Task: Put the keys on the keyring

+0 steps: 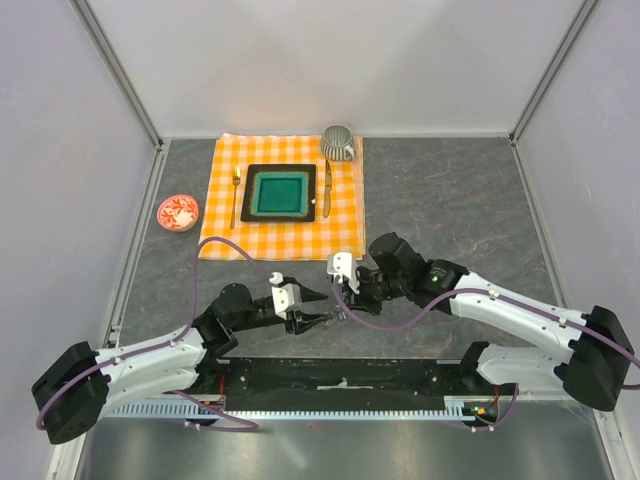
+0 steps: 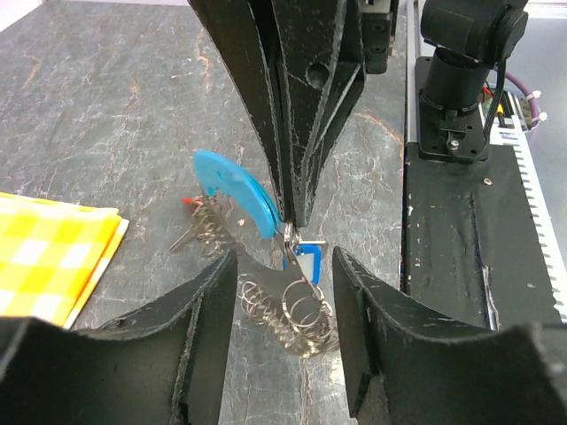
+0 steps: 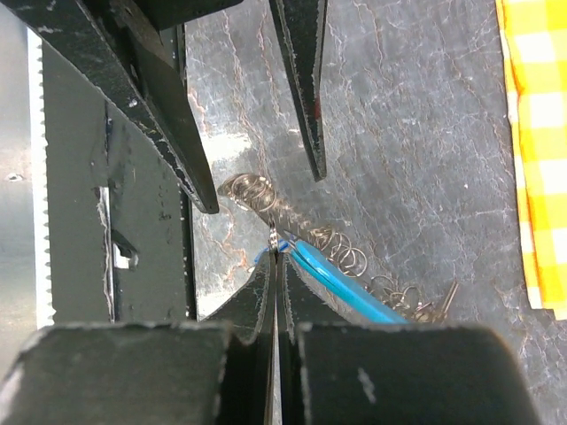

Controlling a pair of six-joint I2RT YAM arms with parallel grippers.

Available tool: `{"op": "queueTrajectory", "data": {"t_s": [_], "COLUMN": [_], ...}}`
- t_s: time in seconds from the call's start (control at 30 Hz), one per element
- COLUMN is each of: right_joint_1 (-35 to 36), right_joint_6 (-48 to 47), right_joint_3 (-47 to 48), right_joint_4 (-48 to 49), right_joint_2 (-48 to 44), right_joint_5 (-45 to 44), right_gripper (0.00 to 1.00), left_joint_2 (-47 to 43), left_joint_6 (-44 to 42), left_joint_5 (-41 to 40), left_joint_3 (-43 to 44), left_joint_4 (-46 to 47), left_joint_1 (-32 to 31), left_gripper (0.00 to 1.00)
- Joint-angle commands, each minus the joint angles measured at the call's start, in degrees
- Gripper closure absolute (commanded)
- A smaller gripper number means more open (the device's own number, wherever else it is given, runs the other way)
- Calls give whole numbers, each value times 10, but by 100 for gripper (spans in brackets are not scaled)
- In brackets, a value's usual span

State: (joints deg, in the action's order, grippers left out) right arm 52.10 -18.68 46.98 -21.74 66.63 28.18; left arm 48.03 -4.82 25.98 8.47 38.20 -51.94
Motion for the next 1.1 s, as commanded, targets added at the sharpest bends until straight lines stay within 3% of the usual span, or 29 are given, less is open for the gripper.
{"op": "queueTrajectory", "data": {"t_s": [0.0, 0.37, 0.7, 1.07], "right_joint_1": [10, 16, 16, 16], "right_joint_6": [-24, -32, -29, -33], "right_joint_3": [26, 21, 11, 0], "right_joint_4": [-7, 6, 31, 49], "right_joint_2": [6, 3, 6, 12], "right_joint_5": [-24, -23, -13, 6], "right_gripper": [100, 100, 100, 100], "left_joint_2": [15, 65, 100, 105], "left_joint_6": [-19, -11, -1, 12], "left_joint_5": [20, 47, 63, 61], "left_joint_3": [29, 48, 58, 60], "left_joint_4": [2, 7, 25, 43], "left_joint_1": [0, 0, 0, 0], "left_gripper": [48, 53, 73, 74]}}
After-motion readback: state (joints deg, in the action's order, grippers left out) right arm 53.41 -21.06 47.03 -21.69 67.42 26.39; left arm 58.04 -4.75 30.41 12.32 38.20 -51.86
